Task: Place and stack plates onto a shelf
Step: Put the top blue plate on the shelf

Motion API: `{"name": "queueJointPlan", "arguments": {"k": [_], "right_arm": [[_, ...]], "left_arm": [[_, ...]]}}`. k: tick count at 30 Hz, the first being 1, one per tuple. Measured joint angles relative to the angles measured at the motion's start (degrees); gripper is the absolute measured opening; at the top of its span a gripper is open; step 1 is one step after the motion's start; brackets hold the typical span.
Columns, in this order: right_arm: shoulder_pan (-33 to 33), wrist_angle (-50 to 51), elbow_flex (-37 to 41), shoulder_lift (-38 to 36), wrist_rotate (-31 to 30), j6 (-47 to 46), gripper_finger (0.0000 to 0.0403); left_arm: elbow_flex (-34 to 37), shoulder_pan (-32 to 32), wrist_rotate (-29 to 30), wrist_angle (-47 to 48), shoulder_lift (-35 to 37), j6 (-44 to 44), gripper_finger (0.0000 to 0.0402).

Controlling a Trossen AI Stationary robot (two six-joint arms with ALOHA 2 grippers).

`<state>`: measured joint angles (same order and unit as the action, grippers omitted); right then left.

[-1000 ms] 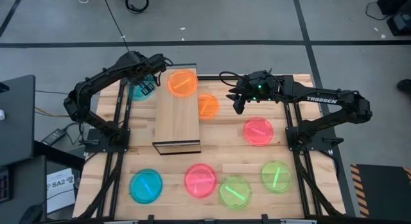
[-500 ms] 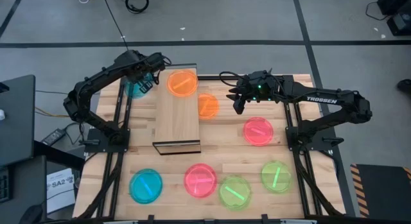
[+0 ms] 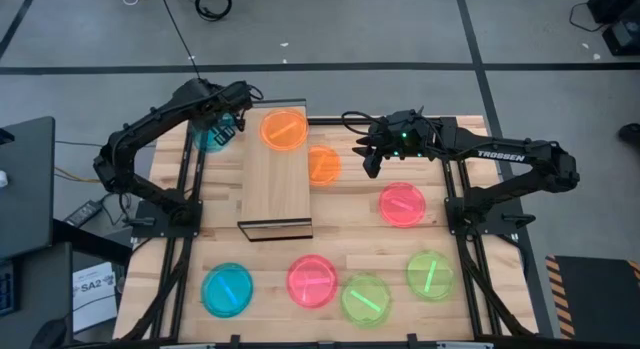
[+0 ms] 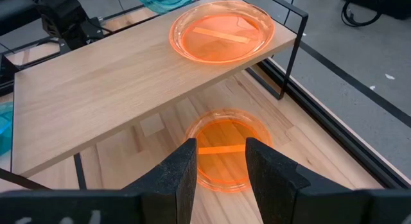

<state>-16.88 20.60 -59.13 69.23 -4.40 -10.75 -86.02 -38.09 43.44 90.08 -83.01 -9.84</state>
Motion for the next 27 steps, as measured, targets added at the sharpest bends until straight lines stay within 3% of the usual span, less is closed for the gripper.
{"name": "queueJointPlan", "arguments": {"k": [9, 27], "right_arm": [[0.00, -0.22, 0.00, 0.00, 0.01, -0.02, 0.0139], [0.00, -0.42, 0.00, 0.00, 0.00, -0.01, 0.0139]], "left_arm": [[0.00, 0.49, -0.63, -0.09, 4.97, -0.03, 0.0002], [0.02, 0.45, -15.03, -0.07, 16.66, -0.51, 0.0002]]}}
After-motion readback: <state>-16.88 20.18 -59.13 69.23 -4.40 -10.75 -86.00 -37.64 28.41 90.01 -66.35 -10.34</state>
